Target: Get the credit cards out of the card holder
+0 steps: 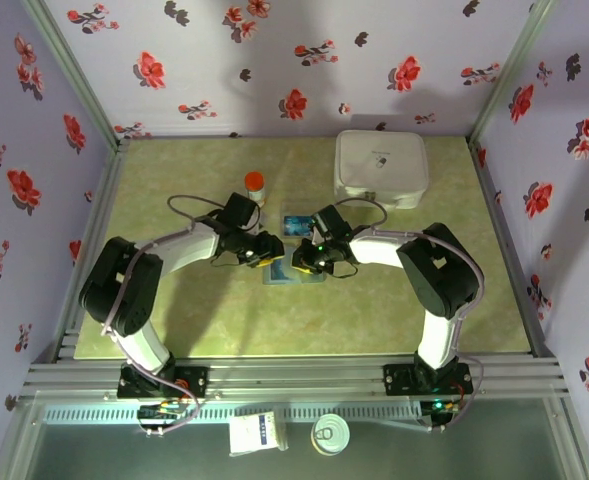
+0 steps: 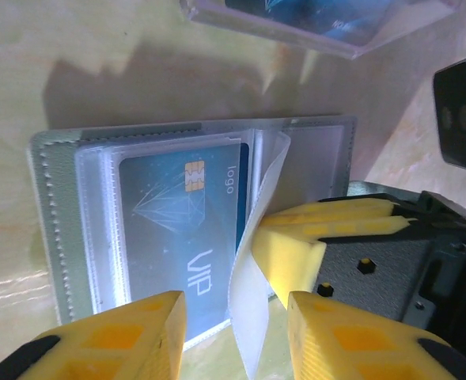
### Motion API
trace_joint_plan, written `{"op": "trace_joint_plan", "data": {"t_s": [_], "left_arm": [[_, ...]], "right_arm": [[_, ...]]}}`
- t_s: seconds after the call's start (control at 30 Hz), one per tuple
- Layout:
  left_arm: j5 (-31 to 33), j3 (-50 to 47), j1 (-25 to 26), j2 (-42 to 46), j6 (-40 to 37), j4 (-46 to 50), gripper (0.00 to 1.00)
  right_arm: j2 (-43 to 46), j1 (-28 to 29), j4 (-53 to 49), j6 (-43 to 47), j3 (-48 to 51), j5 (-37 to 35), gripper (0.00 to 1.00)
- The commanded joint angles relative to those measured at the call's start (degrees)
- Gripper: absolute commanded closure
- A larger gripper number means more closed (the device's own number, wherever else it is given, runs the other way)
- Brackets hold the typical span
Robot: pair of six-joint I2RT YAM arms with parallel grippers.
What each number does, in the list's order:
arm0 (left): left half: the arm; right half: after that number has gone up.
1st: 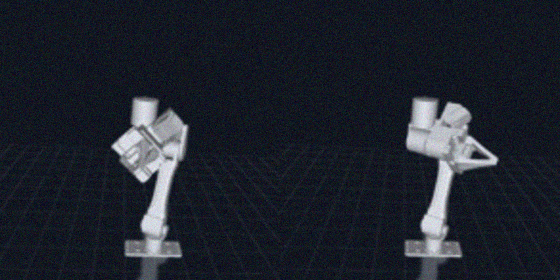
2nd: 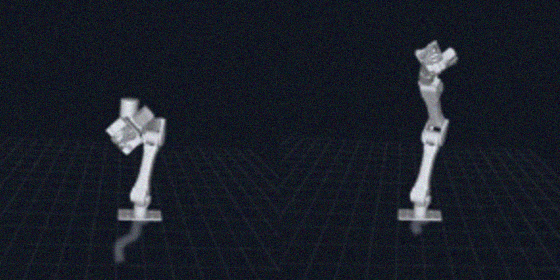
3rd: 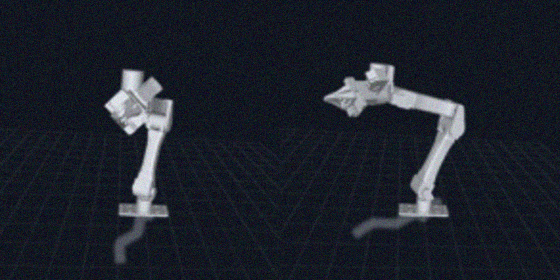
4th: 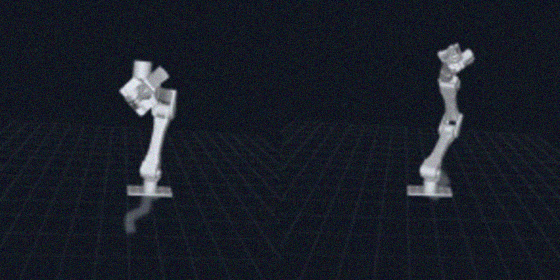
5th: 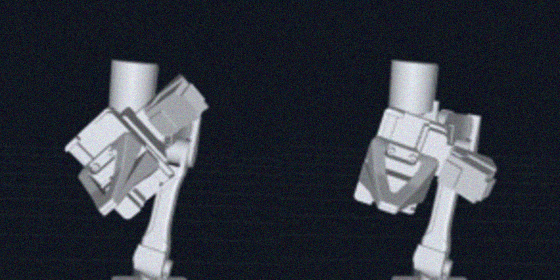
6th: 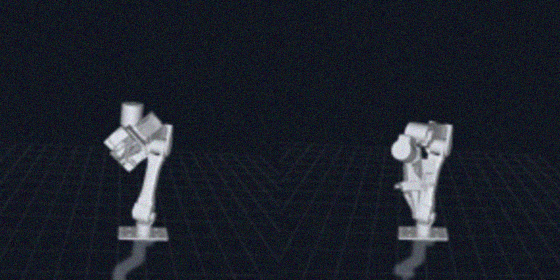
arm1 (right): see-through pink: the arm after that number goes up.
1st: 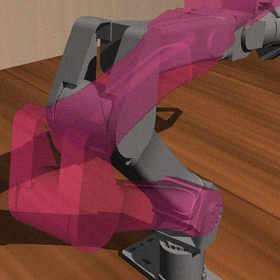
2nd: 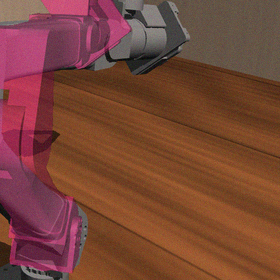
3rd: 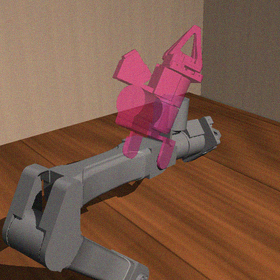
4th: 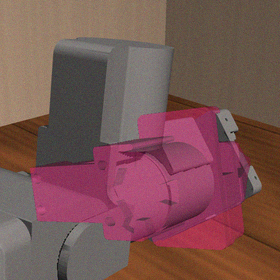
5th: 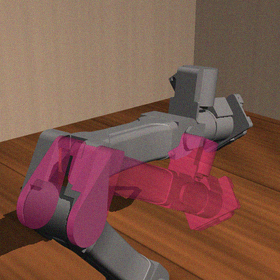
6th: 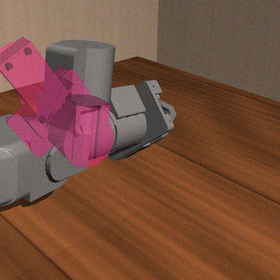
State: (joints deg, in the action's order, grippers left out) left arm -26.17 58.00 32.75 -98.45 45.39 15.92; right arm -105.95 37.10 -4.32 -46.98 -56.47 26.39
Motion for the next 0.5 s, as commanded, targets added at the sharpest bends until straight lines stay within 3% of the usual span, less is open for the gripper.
{"op": "trace_joint_plan", "data": {"t_s": [0.0, 0.27, 0.47], "left_arm": [[-1.58, 2.24, 0.84, -2.37, 1.13, -0.84, 0.62], [-2.31, 4.0, 2.38, -5.29, 2.32, -2.47, 0.7], [-1.95, 4.75, 2.88, -4.48, 3.07, -2.53, 0.7]], "right_arm": [[1.16, -0.36, 0.24, 0.22, 1.01, 0.68, 0.8], [2.74, -0.38, 0.13, 0.12, 1.18, 0.88, 0.79], [7.73, -1.48, -3.24, 1.69, 1.45, -1.54, 0.75]]}}
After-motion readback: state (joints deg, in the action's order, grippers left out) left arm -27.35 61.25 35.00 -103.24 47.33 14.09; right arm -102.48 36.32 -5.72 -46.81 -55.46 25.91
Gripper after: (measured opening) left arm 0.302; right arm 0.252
